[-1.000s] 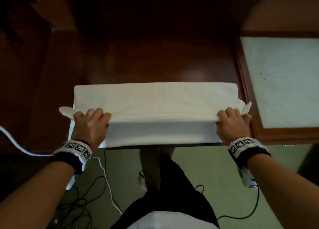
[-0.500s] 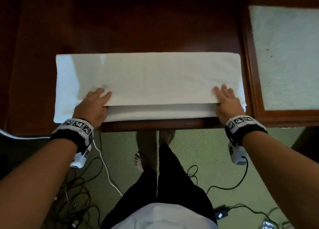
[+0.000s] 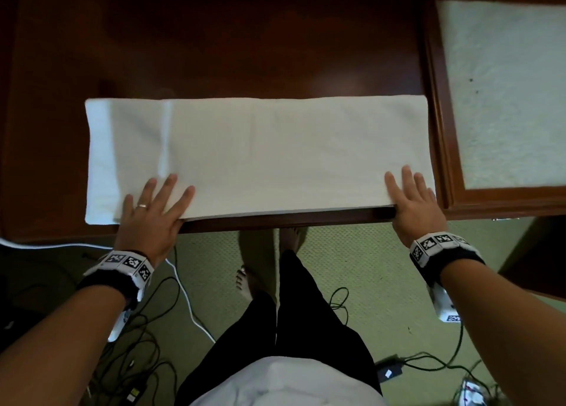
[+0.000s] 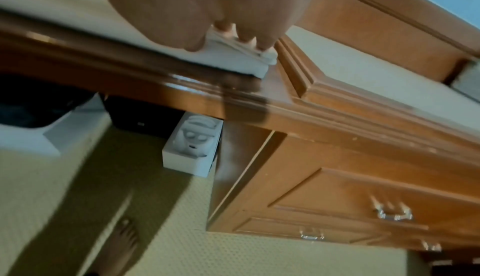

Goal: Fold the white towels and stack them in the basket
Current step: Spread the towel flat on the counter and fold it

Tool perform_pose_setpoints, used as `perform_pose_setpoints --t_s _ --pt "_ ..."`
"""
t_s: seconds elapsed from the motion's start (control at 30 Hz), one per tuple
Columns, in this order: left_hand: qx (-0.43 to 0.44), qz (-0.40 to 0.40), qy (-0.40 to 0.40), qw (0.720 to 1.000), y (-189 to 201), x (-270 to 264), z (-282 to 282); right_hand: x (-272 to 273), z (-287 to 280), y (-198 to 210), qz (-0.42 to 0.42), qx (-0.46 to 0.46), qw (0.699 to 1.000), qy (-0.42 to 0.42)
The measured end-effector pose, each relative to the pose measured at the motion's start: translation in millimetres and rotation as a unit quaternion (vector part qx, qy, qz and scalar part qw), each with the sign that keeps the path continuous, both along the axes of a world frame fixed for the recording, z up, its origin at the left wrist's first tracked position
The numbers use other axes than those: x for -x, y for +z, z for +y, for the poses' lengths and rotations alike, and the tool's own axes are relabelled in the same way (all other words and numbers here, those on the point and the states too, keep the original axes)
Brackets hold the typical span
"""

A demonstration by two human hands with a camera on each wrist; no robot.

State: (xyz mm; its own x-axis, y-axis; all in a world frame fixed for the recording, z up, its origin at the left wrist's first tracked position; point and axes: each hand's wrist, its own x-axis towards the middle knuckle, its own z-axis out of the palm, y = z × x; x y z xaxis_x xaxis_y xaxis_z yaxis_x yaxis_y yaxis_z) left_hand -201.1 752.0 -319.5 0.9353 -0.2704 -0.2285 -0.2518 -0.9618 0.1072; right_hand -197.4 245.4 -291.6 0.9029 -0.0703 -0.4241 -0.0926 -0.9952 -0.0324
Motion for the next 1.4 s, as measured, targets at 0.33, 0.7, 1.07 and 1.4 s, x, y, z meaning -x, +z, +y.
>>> perform_pose_setpoints --t_s 0.33,0.7,1.07,1.4 --pt "-0.042 -0.008 0.024 0.999 26.5 -5.9 58.2 -11.3 95.6 -5.0 -0.115 -0.038 0.973 0.195" --pt "0.013 0.005 0.058 0.998 38.9 -25.3 7.7 -28.9 140.7 11.4 -0.076 -0.089 0.980 0.162" --pt "-0.047 0.096 0.156 0.982 10.1 -50.1 46.9 -36.8 176.8 4.6 0.049 -0.027 0.986 0.158" --pt "0.008 0.072 0.117 0.990 -1.5 -57.8 -90.4 -86.1 173.8 -17.1 -0.032 -0.049 0.981 0.186"
